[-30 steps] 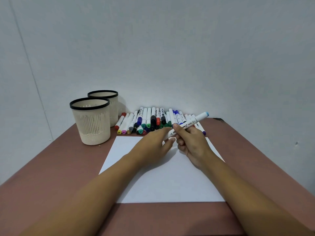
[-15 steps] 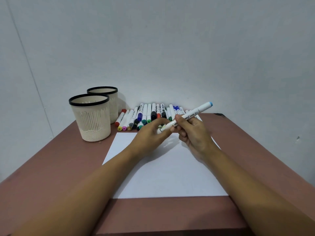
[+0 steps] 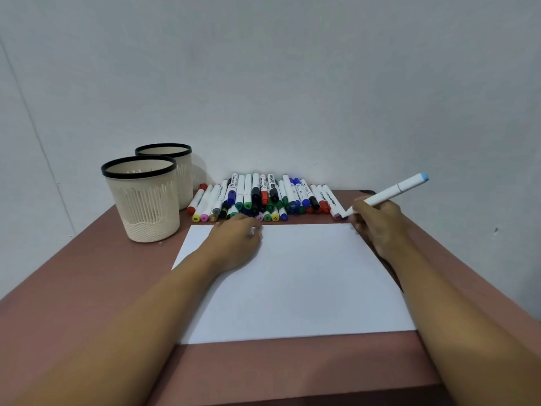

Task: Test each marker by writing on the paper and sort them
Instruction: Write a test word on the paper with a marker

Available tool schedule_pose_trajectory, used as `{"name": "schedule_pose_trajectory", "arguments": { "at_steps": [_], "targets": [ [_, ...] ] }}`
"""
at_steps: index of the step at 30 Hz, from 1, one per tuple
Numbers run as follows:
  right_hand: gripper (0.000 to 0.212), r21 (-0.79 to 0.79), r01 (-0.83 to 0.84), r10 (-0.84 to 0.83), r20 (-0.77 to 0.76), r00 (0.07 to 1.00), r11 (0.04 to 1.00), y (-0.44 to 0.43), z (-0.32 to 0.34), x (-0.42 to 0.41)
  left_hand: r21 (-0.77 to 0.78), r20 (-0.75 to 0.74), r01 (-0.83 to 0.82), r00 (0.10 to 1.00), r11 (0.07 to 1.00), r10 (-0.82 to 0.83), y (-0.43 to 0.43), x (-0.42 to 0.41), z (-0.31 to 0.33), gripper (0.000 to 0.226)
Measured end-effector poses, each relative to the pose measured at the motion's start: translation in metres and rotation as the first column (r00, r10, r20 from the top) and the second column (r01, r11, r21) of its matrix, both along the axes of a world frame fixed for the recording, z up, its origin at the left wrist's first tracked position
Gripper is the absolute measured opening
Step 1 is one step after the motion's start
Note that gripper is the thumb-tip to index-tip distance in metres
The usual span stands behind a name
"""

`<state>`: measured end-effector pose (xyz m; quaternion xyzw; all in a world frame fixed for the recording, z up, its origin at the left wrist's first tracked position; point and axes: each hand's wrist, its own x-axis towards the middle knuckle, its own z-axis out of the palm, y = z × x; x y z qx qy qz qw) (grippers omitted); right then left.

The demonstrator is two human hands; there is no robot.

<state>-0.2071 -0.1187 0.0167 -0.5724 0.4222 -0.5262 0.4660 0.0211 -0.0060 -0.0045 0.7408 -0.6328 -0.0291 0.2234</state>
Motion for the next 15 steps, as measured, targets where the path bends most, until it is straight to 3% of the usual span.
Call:
{"name": "schedule_pose_trajectory", "arguments": {
  "at_steps": [5,9,15],
  "targets": [
    [0.022,-0.011,-0.027,0.027,-0.046,0.999,1.000,0.007,-0.002,0.004,0.026,0.022,-0.007,1.000,1.000,0.006,-0.002,0.000,0.000,0.033],
    [0.028,-0.078,0.037,-0.045,-0.110,0.993,0.996,0.010,0.001,0.008,0.032,0.036,-0.016,0.999,0.999,0.015,-0.002,-0.001,0.000,0.034],
    [0.012,-0.211,0.071,-0.100,-0.133,0.986,0.975,0.013,0.009,0.010,0.030,0.034,-0.021,0.999,0.999,0.020,-0.002,-0.001,0.000,0.034]
  ]
}}
